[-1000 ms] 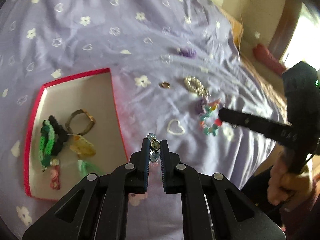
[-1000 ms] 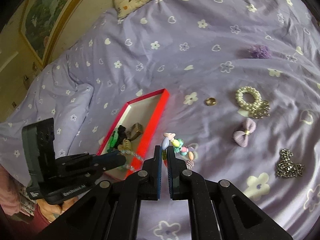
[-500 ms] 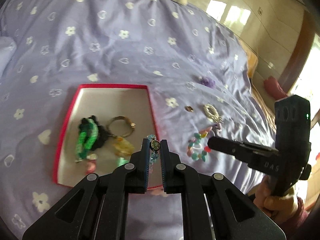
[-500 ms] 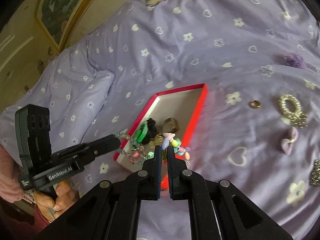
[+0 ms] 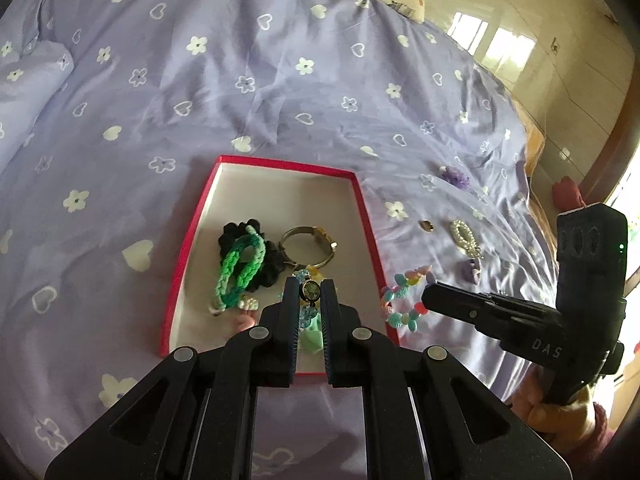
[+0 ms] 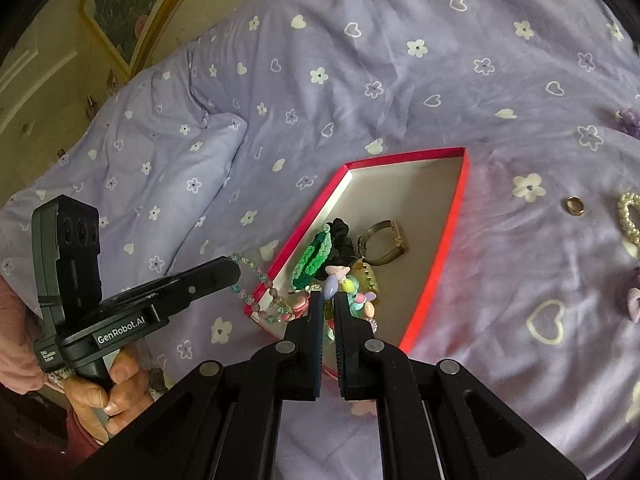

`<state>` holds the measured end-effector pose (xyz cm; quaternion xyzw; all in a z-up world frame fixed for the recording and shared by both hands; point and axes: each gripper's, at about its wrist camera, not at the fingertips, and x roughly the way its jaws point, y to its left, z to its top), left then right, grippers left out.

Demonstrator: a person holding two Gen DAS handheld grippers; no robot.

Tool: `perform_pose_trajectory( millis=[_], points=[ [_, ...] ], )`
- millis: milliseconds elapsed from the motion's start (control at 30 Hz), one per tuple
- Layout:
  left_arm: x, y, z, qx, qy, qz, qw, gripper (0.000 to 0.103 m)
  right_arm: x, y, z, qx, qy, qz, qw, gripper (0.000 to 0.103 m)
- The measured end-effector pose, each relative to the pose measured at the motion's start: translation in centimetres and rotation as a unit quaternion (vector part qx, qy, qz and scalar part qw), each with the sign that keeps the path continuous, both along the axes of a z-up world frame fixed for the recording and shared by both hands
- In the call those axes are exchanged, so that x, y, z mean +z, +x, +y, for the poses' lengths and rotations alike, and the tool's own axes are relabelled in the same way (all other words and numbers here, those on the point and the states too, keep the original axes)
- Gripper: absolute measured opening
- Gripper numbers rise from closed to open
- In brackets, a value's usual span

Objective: Organize jewelry
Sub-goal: 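Carry both bead bracelets into the red box and open both tools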

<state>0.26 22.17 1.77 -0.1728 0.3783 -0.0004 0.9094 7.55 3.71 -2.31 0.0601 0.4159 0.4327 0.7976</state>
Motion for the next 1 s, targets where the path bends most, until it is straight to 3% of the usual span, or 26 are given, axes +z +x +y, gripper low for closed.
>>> perform_pose_trajectory(
  millis=[433, 1000],
  points=[
    [-2.9, 1.3, 1.8, 0.014, -0.014, 0.019, 0.9996, 0.008, -2.5, 1.0, 2.1, 0.004, -0.035, 0.012, 0.999, 0.005],
    [-8.2, 1.9, 4.6, 0.041, -0.020, 0.078, 0.9959, 0.009, -6.7, 1.1, 6.7, 0.055, -0.098, 0.041, 0.993, 0.006]
  ],
)
